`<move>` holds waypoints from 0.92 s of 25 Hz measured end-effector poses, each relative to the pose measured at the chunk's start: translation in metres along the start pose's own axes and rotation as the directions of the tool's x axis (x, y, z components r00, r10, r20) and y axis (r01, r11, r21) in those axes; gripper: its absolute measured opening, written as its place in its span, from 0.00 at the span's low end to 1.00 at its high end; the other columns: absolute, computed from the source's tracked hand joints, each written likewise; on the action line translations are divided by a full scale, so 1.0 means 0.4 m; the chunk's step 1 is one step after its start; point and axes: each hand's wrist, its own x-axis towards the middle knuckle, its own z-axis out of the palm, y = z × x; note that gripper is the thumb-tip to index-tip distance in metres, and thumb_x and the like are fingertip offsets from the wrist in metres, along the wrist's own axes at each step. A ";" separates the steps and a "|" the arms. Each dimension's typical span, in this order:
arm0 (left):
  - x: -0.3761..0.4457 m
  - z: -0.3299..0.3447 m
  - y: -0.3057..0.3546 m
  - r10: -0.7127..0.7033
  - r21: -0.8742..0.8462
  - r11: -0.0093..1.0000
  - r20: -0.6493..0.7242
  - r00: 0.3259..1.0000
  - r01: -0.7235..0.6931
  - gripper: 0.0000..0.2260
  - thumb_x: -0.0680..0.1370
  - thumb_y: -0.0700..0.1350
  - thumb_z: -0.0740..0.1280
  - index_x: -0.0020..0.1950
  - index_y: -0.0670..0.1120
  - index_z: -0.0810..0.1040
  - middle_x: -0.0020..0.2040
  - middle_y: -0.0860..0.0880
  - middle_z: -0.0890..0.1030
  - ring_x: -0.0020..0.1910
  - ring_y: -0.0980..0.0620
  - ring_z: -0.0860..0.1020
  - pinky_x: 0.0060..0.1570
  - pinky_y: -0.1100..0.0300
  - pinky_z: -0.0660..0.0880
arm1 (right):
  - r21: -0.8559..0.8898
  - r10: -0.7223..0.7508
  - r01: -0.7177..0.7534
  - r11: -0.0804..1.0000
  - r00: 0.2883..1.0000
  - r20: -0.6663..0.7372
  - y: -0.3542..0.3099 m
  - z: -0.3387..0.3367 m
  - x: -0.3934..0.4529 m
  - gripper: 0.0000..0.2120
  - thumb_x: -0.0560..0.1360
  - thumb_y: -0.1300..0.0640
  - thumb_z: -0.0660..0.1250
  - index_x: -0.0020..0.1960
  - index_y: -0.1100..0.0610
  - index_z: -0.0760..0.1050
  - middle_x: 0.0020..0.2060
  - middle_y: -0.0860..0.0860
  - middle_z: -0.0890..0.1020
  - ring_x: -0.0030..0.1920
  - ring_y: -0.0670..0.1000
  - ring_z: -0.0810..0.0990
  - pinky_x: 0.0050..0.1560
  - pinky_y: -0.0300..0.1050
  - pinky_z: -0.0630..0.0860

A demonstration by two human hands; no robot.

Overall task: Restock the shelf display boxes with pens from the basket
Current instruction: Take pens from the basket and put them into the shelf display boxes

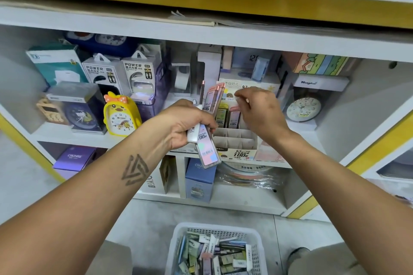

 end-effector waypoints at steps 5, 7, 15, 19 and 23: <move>0.008 0.019 -0.015 -0.003 0.054 0.999 -0.007 1.000 0.004 0.24 0.65 0.22 0.71 0.57 0.35 0.72 0.42 0.34 0.79 0.32 0.42 0.80 0.40 0.47 0.80 | 0.718 0.320 -0.438 0.541 0.897 0.306 -0.070 -0.025 0.016 0.09 0.80 0.53 0.68 0.55 0.57 0.80 0.35 0.52 0.85 0.29 0.52 0.79 0.26 0.42 0.73; 0.005 0.030 -0.017 -0.012 0.056 0.998 0.040 0.999 0.010 0.22 0.65 0.22 0.71 0.57 0.34 0.75 0.45 0.33 0.80 0.36 0.40 0.81 0.40 0.49 0.80 | 0.710 0.351 -0.488 0.508 0.870 0.347 -0.073 -0.033 0.016 0.07 0.80 0.59 0.67 0.55 0.60 0.79 0.35 0.57 0.83 0.27 0.52 0.77 0.27 0.42 0.72; 0.014 0.012 -0.011 -0.052 0.016 0.999 0.023 0.998 0.052 0.08 0.68 0.23 0.69 0.45 0.30 0.78 0.39 0.33 0.82 0.34 0.41 0.82 0.35 0.52 0.82 | 0.616 0.420 -0.390 0.684 0.902 0.104 -0.006 -0.087 0.023 0.12 0.77 0.68 0.61 0.55 0.57 0.80 0.33 0.58 0.83 0.28 0.51 0.79 0.33 0.45 0.79; 0.016 0.003 -0.006 -0.024 0.009 1.000 0.009 1.000 0.024 0.07 0.68 0.23 0.70 0.41 0.32 0.77 0.37 0.33 0.81 0.32 0.42 0.82 0.36 0.52 0.82 | 0.348 0.225 -0.226 0.910 0.973 0.045 0.035 -0.093 0.016 0.13 0.79 0.61 0.65 0.61 0.54 0.79 0.42 0.55 0.84 0.41 0.56 0.83 0.48 0.55 0.82; 0.017 0.002 -0.011 -0.023 0.018 1.000 0.015 1.000 0.023 0.09 0.67 0.23 0.70 0.41 0.33 0.76 0.33 0.35 0.80 0.29 0.43 0.82 0.37 0.49 0.82 | 0.236 0.096 -0.098 0.967 0.995 0.023 0.033 -0.069 0.009 0.05 0.80 0.56 0.66 0.55 0.50 0.76 0.44 0.49 0.84 0.43 0.52 0.82 0.47 0.54 0.81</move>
